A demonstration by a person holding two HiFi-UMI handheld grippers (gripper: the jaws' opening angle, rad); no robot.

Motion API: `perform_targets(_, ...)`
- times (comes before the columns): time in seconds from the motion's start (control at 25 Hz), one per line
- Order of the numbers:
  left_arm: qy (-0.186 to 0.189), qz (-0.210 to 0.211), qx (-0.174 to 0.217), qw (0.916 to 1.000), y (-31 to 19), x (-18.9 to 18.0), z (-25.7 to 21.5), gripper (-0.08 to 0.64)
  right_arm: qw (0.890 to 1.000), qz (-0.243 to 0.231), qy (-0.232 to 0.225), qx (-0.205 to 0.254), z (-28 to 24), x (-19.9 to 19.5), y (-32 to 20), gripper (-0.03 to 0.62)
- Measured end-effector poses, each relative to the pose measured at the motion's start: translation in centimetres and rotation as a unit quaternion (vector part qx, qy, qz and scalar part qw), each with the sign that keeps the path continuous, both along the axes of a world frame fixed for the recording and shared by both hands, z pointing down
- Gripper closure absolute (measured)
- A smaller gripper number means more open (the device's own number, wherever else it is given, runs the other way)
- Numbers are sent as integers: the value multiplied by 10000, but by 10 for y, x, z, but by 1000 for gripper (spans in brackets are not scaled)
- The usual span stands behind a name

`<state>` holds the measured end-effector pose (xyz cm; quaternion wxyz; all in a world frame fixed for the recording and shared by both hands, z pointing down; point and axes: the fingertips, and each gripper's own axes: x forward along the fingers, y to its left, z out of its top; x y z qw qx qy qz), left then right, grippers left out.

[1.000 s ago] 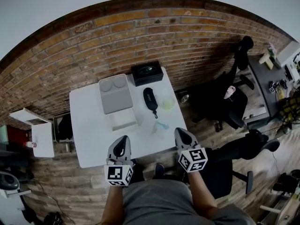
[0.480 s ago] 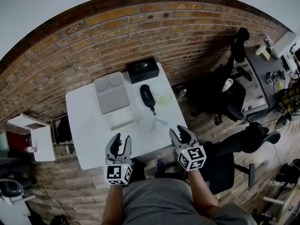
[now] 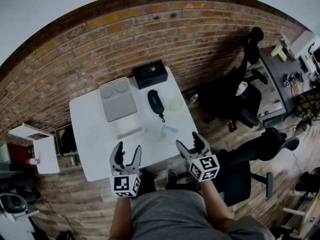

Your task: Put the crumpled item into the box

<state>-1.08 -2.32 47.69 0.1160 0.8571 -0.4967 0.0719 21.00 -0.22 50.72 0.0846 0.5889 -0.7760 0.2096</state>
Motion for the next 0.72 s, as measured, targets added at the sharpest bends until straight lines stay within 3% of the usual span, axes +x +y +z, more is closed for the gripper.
perform_targets(0.16, -56, -25, 3, 10000, 3, 0, 0, 284, 9994, -49, 297, -178, 24, 1, 2, 245)
perform_targets(0.52, -196, -142, -81, 9997, 7, -16, 7, 284, 9883, -188, 658, -1362, 141, -7, 19, 232)
perform_targets(0.72, -234, -159, -205, 9994, 7, -22, 16, 284, 9840, -185, 792, -1585, 164, -8, 20, 228)
